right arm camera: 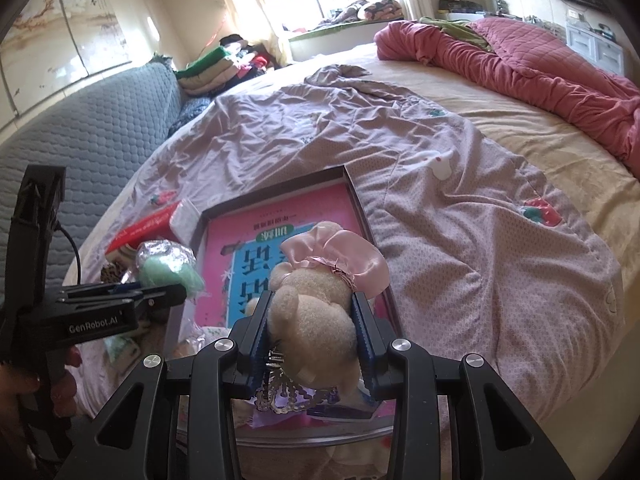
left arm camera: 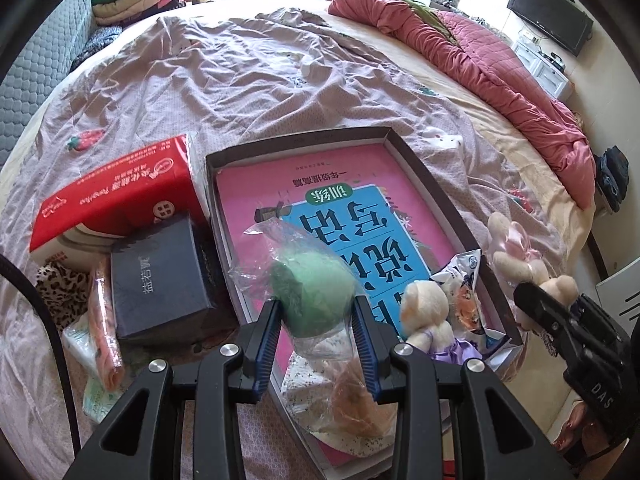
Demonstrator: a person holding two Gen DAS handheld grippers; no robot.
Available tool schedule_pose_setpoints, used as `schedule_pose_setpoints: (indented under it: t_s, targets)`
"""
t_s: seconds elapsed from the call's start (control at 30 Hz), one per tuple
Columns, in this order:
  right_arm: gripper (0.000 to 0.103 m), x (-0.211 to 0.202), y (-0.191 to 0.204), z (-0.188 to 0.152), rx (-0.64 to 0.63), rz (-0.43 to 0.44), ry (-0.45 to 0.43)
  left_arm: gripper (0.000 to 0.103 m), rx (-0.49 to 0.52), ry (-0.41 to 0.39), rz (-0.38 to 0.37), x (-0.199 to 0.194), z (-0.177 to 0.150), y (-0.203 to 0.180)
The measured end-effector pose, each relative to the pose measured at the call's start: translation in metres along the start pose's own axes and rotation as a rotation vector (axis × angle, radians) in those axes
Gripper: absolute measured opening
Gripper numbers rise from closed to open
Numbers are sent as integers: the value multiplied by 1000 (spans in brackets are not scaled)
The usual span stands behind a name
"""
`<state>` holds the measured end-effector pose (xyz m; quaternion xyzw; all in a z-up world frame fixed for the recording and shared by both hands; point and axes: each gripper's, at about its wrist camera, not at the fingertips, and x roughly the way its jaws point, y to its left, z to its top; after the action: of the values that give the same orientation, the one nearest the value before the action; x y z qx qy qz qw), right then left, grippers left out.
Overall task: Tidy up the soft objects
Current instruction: 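Carry the green sponge bag with the left gripper while the right gripper carries the bunny over the tray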
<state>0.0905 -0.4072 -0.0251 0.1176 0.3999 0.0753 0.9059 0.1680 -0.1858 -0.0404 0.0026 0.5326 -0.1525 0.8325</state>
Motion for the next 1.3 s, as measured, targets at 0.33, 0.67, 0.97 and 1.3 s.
schedule_pose_setpoints:
  t_s: [0.33,0.67,0.97,1.3]
  targets:
    - [39,9,2,-2,-9,1,18,37,-10,24,-7,15,1,2]
    - [39,17,8,-7,-75,-54,22,37,4,57,13,31,0,1]
    - [39,27,14,-11,-111,-64,46,38,30,65,21,35,-3,-3]
    - [41,39,16,-17,-129,-62,66,38,34,73,20,36,-5,-3]
